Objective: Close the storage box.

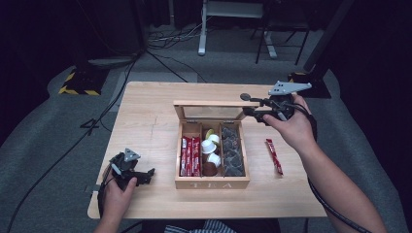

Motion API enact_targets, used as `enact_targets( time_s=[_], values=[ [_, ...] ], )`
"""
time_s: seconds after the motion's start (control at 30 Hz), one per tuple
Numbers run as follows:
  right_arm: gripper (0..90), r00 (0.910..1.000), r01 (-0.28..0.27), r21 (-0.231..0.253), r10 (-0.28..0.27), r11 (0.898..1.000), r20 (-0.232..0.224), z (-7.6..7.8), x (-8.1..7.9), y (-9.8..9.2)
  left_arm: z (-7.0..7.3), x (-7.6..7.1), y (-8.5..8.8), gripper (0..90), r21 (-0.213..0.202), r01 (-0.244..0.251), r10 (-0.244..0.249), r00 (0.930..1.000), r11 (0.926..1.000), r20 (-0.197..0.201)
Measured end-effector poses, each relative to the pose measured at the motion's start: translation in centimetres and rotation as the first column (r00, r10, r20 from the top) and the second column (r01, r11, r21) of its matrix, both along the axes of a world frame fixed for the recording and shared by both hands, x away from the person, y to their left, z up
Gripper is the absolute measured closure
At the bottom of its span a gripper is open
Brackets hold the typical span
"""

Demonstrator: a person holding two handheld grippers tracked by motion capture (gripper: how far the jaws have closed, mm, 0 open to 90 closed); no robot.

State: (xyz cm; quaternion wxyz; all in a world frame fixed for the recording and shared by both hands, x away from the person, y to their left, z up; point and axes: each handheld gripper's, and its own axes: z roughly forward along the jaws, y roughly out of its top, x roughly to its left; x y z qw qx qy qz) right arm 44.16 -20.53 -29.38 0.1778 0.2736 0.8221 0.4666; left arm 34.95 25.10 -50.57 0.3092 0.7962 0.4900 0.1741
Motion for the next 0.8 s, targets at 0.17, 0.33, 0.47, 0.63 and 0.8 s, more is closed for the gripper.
enact_targets(
  time_s=[0.17, 0.33, 0.47, 0.63, 0.8],
  values=[
    [52.6, 0.9999, -0.015, -0.02, 0.015, 1.0, 0.0, -0.5, -1.1, 0.0, 0.0, 0.0, 0.0, 0.0, 0.001, 0.002, -0.002, 1.0, 1.0, 0.0],
    [50.6, 0.9995, -0.031, -0.025, 0.031, 0.999, -0.004, -1.2, -1.9, -0.1, 0.0, 0.0, 0.0, 0.0, -0.001, 0.001, -0.001, 1.0, 1.0, 0.0],
    [48.4, 0.9993, -0.036, -0.039, 0.037, 0.999, 0.009, -1.8, -2.5, -0.1, 0.0, 0.1, -0.1, 0.0, -0.001, 0.004, -0.004, 1.0, 1.0, 0.001],
    [48.4, 0.9988, -0.04, -0.065, 0.041, 0.997, 0.025, -2.4, -3.5, 0.0, 0.0, 0.1, -0.2, 0.0, 0.0, 0.005, -0.005, 1.0, 1.0, -0.002],
    [47.0, 0.9975, -0.048, -0.105, 0.054, 0.993, 0.046, -3.2, -4.6, 0.2, 0.0, 0.2, -0.3, 0.0, 0.0, 0.006, -0.006, 1.0, 1.0, 0.0]
  ],
)
